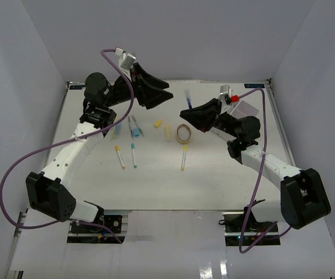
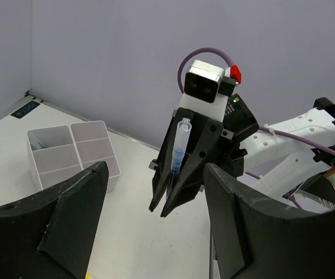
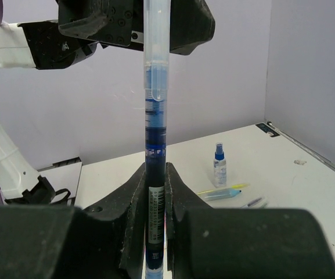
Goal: Sort the stationery into containers
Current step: Close the pen cap on the pen.
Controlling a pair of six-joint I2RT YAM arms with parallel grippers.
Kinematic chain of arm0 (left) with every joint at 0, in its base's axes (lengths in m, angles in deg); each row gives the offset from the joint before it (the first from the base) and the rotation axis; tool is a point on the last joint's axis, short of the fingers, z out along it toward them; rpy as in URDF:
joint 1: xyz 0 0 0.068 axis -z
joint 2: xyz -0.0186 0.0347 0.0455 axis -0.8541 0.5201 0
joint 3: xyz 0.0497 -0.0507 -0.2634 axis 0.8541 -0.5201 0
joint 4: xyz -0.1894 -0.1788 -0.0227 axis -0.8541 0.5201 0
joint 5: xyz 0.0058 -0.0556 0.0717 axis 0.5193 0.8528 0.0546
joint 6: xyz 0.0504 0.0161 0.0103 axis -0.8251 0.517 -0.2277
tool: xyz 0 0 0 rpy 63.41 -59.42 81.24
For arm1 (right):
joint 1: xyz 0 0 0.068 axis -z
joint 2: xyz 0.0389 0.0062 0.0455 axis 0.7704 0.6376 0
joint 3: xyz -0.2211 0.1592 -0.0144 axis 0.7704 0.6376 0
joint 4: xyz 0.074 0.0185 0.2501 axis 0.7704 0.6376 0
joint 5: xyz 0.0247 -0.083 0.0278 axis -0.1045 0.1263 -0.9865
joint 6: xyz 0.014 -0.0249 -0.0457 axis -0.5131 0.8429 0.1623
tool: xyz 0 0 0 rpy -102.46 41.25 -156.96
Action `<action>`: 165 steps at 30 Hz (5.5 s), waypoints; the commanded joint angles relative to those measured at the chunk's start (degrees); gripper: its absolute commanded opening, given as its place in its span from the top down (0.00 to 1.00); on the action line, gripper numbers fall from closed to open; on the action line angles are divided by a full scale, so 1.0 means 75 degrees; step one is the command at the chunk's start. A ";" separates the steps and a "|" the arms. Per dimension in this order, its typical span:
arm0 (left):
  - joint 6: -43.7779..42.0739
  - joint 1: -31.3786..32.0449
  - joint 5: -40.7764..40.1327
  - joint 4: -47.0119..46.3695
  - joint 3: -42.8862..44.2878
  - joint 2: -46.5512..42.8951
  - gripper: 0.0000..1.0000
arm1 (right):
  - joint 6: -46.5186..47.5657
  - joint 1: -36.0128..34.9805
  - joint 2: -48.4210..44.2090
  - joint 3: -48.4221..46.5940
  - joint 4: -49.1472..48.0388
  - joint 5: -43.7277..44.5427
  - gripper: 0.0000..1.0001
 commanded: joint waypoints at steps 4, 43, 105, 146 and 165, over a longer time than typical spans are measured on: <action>-0.0354 0.0521 -0.0254 -0.0064 0.0667 0.0189 0.23 | -0.0153 -0.0014 0.0096 -0.0091 -0.0627 -0.0122 0.92; -0.1374 0.1752 -0.1193 0.0664 0.0200 0.0448 1.00 | -0.0306 -0.0002 0.0154 -0.0863 -0.0651 -0.0063 0.92; -0.1832 0.2643 -0.0710 0.3088 -0.1853 0.1152 1.00 | -0.0915 0.0479 0.0307 -0.2951 -0.0475 -0.0614 0.92; -0.2594 0.2631 -0.2399 0.3747 -0.0129 0.0237 1.00 | -0.0997 0.0479 -0.0279 0.0085 -0.0921 -0.0872 0.92; -0.2687 0.2630 -0.2762 0.3395 -0.0211 0.0131 1.00 | -0.0845 0.0479 -0.0314 0.0097 -0.0382 -0.1071 0.62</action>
